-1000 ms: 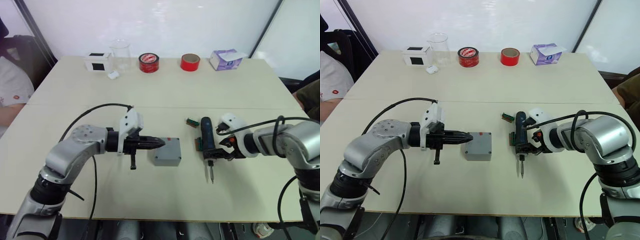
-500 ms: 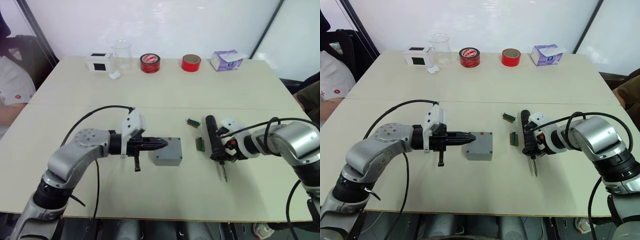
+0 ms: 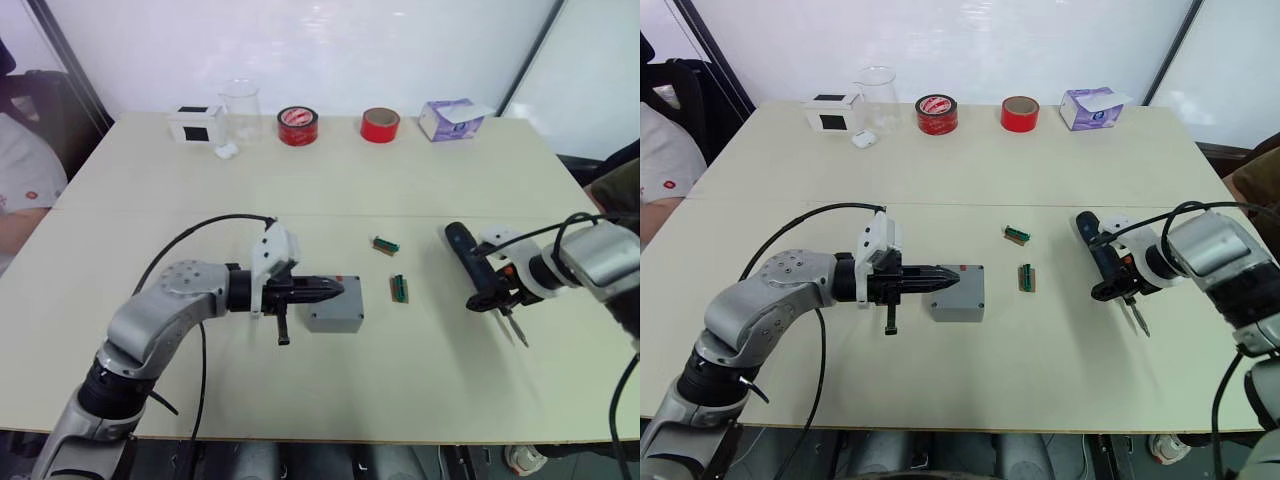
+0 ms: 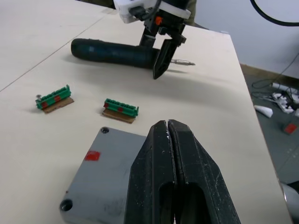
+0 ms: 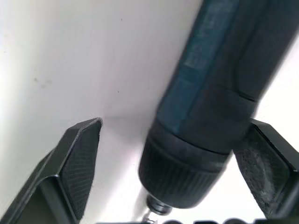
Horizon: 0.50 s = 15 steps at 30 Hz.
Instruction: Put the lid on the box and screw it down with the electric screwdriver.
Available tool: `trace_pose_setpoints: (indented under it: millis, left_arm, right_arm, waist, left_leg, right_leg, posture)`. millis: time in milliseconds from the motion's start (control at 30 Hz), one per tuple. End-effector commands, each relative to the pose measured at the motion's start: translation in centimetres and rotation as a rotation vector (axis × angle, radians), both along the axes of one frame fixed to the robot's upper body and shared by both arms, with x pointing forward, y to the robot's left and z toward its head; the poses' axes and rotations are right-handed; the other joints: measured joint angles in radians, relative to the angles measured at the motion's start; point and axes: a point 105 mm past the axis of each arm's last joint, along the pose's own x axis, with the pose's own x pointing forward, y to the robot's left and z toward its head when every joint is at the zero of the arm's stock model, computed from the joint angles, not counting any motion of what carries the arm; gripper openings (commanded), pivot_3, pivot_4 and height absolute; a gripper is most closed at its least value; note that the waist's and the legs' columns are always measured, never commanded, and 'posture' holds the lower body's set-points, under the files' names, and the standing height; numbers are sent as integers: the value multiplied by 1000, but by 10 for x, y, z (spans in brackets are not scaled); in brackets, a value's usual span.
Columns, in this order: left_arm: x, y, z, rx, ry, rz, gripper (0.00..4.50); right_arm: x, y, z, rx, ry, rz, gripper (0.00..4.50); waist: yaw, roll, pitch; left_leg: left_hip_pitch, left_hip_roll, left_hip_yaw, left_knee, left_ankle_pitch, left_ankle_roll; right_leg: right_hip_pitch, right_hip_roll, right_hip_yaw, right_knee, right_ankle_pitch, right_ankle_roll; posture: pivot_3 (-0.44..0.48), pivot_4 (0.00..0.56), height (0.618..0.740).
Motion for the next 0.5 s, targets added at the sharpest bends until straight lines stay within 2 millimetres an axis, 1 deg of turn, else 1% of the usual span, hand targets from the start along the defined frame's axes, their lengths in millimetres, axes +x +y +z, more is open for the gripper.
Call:
trace_pose_setpoints:
  millis: [33, 167, 400, 467, 500]
  left_arm:
    - [-1, -3, 6, -24, -40, 7, 0]
    - [-2, -3, 5, -28, -42, 24, 0]
    - [-9, -3, -1, -21, -34, 45, 0]
    - [-10, -2, 0, -22, -36, 57, 0]
    - [-10, -2, 0, -22, -37, 61, 0]
  right_arm:
    - [14, 0, 6, 12, -5, 4, 4335]
    - [24, -7, -3, 5, 44, -24, 4335]
    - [22, -26, -16, -58, 130, -29, 4335]
    - [21, -25, -20, -68, 153, -27, 3841]
    - [21, -23, -21, -66, 165, -25, 3665]
  waist:
    - [-1, 0, 0]
    - [-2, 0, 0]
    - [4, -4, -2]
    - [5, -6, -4]
    - [5, -6, -4]
  left_leg:
    - [0, 0, 0, 0, 0, 0]
    - [0, 0, 0, 0, 0, 0]
    - [3, 0, 0, 1, 0, 0]
    - [3, -1, 0, 1, 0, 0]
    - [3, -1, 0, 1, 0, 0]
  right_leg:
    - [0, 0, 0, 0, 0, 0]
    - [1, 0, 0, 0, 1, 1]
    - [5, -1, 0, -2, 1, 0]
    - [6, -1, 0, -2, 0, 0]
    - [7, -1, 0, -2, 0, 0]
  posture:
    - [0, 150, 740]
    - [0, 150, 740]
    - [0, 150, 740]
    - [0, 150, 740]
    - [0, 150, 740]
